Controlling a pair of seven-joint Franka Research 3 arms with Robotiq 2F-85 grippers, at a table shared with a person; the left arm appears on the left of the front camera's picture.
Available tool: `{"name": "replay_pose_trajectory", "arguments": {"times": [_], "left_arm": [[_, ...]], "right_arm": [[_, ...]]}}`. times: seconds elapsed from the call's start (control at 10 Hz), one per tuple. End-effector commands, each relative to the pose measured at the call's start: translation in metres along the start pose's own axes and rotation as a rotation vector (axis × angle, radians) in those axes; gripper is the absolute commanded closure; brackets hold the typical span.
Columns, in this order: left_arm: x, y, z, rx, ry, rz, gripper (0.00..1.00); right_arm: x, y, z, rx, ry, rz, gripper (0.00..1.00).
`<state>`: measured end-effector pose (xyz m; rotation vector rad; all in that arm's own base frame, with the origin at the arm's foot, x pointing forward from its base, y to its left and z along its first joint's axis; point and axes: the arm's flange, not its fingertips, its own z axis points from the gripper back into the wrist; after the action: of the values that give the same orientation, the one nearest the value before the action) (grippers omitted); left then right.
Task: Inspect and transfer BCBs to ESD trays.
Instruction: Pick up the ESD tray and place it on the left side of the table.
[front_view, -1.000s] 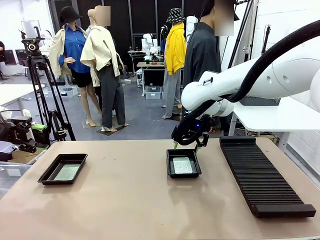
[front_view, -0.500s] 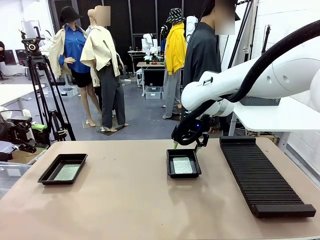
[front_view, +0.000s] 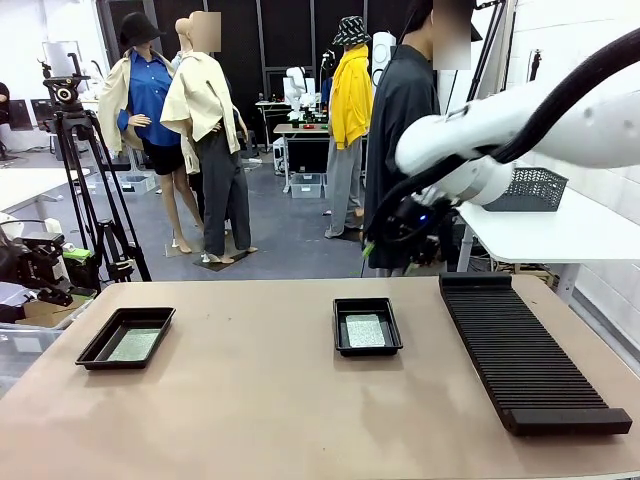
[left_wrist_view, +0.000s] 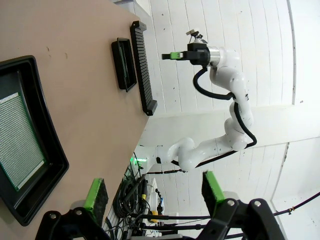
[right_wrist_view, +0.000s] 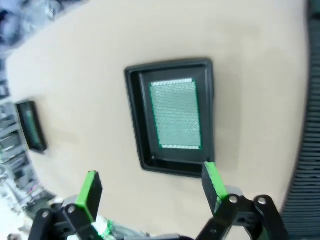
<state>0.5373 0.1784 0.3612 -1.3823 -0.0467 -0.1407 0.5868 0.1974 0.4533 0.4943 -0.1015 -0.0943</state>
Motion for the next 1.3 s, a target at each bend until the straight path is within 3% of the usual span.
{"name": "replay_pose_trajectory", "arguments": {"times": [0.0, 0.5, 0.8, 1.2], "left_arm": [[0.000, -0.002, -0.001, 0.009, 0.005, -0.004, 0.00], [0.000, 0.000, 0.000, 0.000, 0.000, 0.000, 0.00], [0.012, -0.029, -0.033, 0.061, -0.001, -0.002, 0.00], [0.026, -0.082, -0.094, 0.161, 0.031, -0.037, 0.00]], "right_arm": [[-0.019, -0.046, 0.035, 0.133, 0.015, -0.018, 0.00], [-0.009, -0.145, 0.091, 0.401, 0.056, -0.094, 0.00], [-0.007, -0.184, 0.103, 0.496, 0.070, -0.087, 0.00], [-0.012, -0.230, 0.097, 0.587, 0.005, -0.060, 0.00]]}}
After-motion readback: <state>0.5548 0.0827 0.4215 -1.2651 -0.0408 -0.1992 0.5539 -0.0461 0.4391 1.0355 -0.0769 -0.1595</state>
